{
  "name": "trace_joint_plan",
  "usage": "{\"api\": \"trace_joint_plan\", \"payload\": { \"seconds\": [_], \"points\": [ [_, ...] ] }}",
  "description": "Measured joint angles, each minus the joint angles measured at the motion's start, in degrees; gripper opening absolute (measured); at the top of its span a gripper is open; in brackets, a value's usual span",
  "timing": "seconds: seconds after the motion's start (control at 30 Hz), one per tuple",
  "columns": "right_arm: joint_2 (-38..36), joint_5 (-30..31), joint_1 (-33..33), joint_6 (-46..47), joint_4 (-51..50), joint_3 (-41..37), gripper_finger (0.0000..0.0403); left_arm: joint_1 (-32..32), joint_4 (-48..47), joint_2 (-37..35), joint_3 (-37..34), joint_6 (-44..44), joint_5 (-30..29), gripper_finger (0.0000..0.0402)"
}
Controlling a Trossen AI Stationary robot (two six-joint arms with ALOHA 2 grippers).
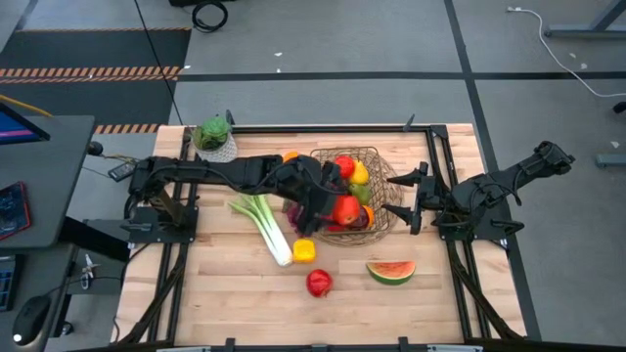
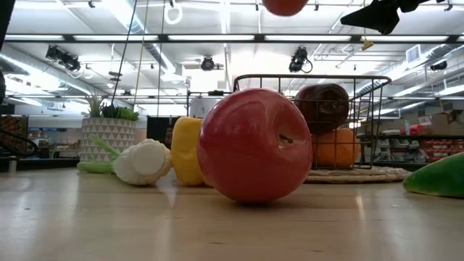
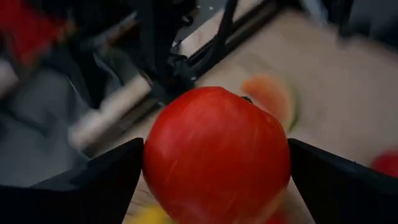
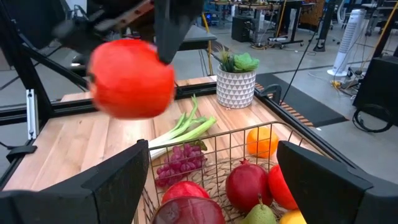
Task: Build produce basket
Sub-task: Put the apple into the wire basket
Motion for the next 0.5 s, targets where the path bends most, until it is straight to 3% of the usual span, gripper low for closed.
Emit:
{"api": "trace_joint_plan", "payload": {
  "seconds": [0.1, 0.2, 0.5],
  "points": [
    [0.0, 0.0, 0.0, 0.16, 0.02, 0.0, 0.0358, 1.65, 0.0, 0.0, 0.0, 18.31, 0.01, 0.0389],
    [0.0, 0.0, 0.0, 0.14, 0.02, 0.0, 0.0358, 3.39, 0.0, 0.0, 0.0, 30.85, 0.01, 0.0389],
    [0.0, -0.37, 0.0, 0.16, -0.35, 0.0, 0.0358, 6.09, -0.02, 0.0, 0.0, 48.78, 0.07, 0.0389]
  ]
}}
